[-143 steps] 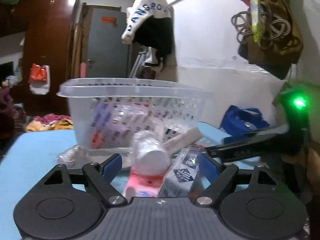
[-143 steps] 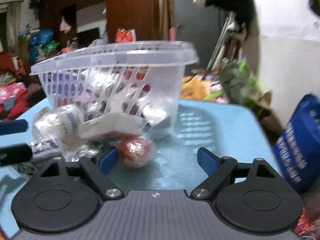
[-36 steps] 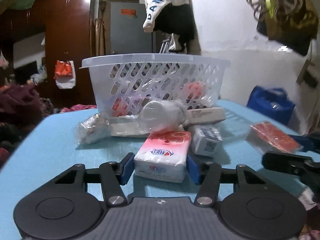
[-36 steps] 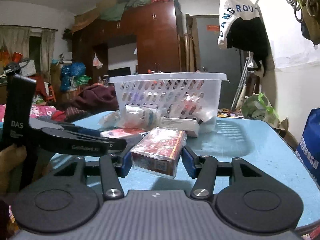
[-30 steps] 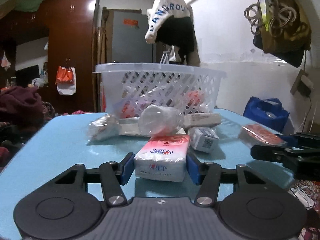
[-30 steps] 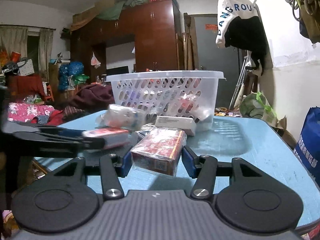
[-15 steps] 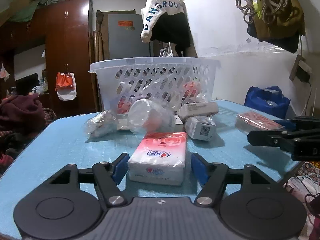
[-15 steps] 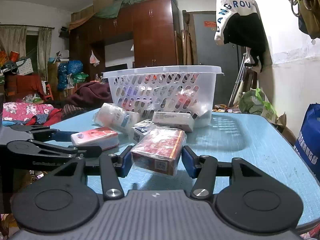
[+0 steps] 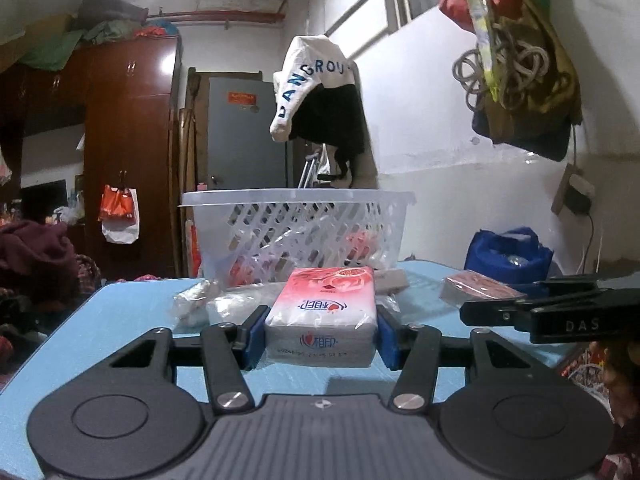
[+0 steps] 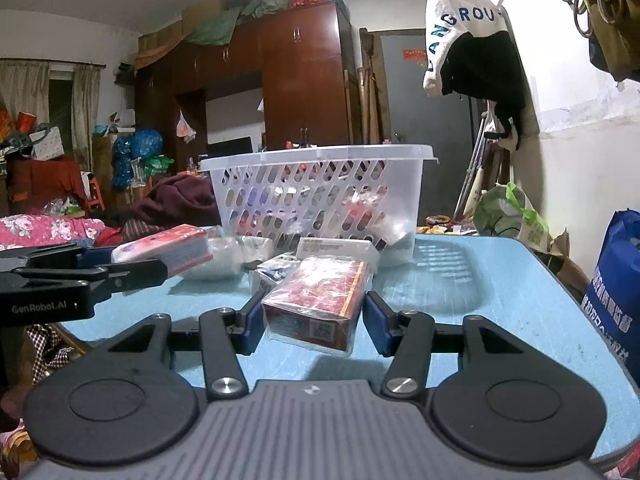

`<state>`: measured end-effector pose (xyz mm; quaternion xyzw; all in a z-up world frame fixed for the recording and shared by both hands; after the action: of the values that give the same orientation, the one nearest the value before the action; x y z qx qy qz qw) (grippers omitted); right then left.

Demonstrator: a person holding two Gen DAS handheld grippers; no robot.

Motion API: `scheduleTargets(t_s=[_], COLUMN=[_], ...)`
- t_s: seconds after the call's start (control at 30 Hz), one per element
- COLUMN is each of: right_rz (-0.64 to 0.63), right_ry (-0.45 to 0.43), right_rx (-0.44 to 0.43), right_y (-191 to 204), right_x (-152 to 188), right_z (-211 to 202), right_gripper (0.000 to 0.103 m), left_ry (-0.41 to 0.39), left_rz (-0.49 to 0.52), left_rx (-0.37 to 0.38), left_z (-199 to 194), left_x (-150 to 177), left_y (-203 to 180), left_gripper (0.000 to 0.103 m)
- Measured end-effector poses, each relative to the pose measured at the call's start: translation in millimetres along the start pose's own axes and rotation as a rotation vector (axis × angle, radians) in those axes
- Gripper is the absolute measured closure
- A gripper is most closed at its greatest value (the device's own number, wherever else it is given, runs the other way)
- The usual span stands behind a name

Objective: Organize objects
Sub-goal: 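Lift both held packs over the basket and open both grippers, then grasp clear bottle bag with left gripper while right grasps blue box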

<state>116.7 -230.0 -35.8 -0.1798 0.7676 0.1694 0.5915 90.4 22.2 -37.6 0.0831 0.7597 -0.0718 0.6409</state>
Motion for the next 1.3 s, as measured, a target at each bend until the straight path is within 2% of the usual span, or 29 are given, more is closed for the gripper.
scheduleTargets(t_s=[0.33, 0.53, 0.63, 0.7, 0.8, 0.83, 0.87, 0.9, 0.97, 1.03, 1.1, 1.17, 1.3], right_rz=[0.0, -0.067, -0.098, -0.091, -0.078, -0.074, -0.071, -0.067, -0.045, -0.012, 0.003, -0.024, -0.098], right_ry=[-0.048, -0.161, -0.174, -0.12, -0.054, -0.063, -0.072, -0.082, -0.087, -0.076, -0.06, -0.001, 0.189], right_rx=[-0.004, -0.019, 0.002, 0.013, 0.024, 0.051, 0.069, 0.079, 0.07, 0.014, -0.014, -0.048, -0.111], right_y=[-0.8, 1.8, -1.1, -6.1, -11.9, -12.8, -13.3, -13.8, -16.5, -19.5, -17.5, -8.6, 15.1], right_x=[-29.7, -94.9, -134.6, -153.3, -162.5, -162.5, -159.8, -156.6, -146.6, -132.3, -110.3, -85.2, -34.4], right_z=[1.9, 17.7, 47.3, 79.2, 118.0, 124.9, 125.7, 123.5, 109.0, 89.1, 69.8, 63.0, 81.4], right_gripper=[0.048, 0.048, 0.049, 0.049, 0.046, 0.031, 0.004, 0.0, 0.0, 0.0, 0.0, 0.0, 0.0], left_ry=[-0.079, -0.139, -0.103, -0.05, 0.04, 0.061, 0.079, 0.09, 0.057, 0.02, -0.018, 0.013, 0.141], left_rz=[-0.055, -0.069, -0.079, -0.108, -0.106, -0.103, -0.11, -0.123, -0.148, -0.137, -0.099, -0.052, -0.011], left_rx=[-0.029, 0.006, -0.01, -0.016, -0.006, 0.0, -0.001, -0.005, 0.019, 0.028, 0.001, -0.027, -0.043], left_z=[-8.6, 16.8, 55.7, 89.9, 132.5, 143.1, 148.6, 148.4, 129.7, 102.5, 73.9, 60.7, 63.2], left_x=[-26.4, -86.7, -125.0, -142.2, -147.9, -146.2, -143.2, -140.2, -132.0, -121.1, -104.8, -85.4, -48.3], left_y=[28.0, 38.6, 49.4, 60.7, 71.5, 73.3, 75.4, 76.9, 79.2, 76.9, 69.4, 62.4, 55.7], left_gripper=[0.045, 0.045, 0.045, 0.045, 0.042, 0.038, 0.03, 0.028, 0.027, 0.02, 0.008, 0.003, 0.003])
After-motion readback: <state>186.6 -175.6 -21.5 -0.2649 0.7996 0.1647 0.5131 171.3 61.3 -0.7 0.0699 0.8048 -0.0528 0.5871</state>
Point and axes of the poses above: each gripper's, at about its wrist camera, not at the fingertips, and z roughly the way its jaws point, y to its left, x to its underside, the point moved 3 cm from there along z, roughly the way its jaws point, and after that the axes turned 3 degrees about x, right-handed, at the moved point
